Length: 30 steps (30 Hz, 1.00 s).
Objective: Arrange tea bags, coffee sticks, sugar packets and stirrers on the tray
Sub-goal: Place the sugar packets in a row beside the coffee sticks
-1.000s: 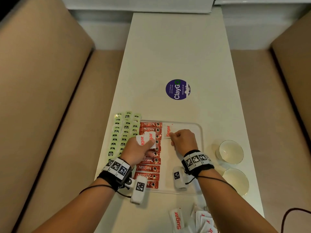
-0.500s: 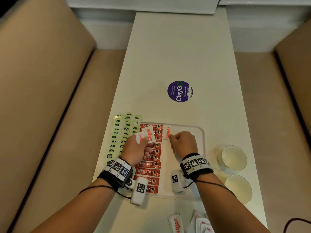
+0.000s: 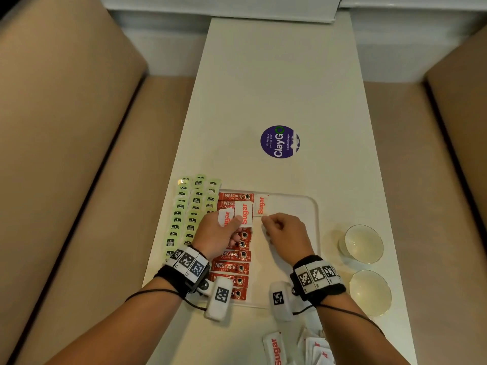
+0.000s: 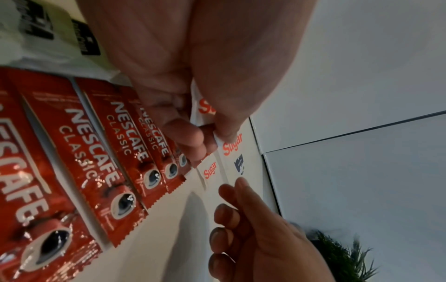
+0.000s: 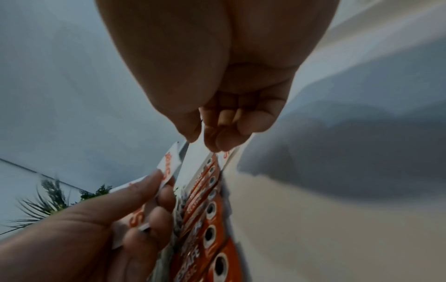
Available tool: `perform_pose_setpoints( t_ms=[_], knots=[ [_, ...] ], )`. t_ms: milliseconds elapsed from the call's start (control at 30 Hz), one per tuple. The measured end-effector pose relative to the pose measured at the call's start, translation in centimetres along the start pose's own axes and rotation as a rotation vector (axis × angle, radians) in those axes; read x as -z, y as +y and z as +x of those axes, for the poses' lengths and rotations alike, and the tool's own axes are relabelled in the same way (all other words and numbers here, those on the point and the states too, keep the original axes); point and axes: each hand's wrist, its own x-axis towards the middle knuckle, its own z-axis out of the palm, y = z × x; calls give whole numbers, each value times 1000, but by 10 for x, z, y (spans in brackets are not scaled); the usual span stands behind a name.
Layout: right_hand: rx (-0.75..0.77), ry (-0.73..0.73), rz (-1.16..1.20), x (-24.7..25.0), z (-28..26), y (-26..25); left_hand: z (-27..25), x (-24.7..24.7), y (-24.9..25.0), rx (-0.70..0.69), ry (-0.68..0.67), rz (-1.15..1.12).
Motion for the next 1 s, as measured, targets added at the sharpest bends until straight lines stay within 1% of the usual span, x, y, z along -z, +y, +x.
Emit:
perform_pose_setpoints(
  t_ms=[100, 200, 300, 400, 467, 533, 633, 767, 867, 1000],
  knots=[
    [38, -63, 46, -1, -12, -4, -3, -6, 1, -22, -33, 12],
    [66, -70, 32, -4, -14, -4, -4, -13, 4, -53, -78, 25],
    [54, -43, 17, -1, -11, -2, -1, -20, 8, -101, -125, 81],
    [21, 35, 0, 9, -3, -1, 7, -23, 15, -171, -138, 194],
    [-23, 87, -11, 17, 6, 2, 16, -25, 19, -239, -118, 324],
    [-65, 109, -41, 21, 15, 6, 26, -26, 23, -285, -96, 462],
    [-111, 100, -136, 23, 25, 12, 38, -28, 30, -295, -87, 598],
    [-142, 122, -219, 22, 32, 14, 47, -33, 40, -332, -98, 753],
    [-140, 138, -227, 20, 35, 15, 53, -36, 39, -325, -94, 807],
    [-149, 146, -222, 19, 38, 20, 56, -38, 34, -327, -91, 805]
  ],
)
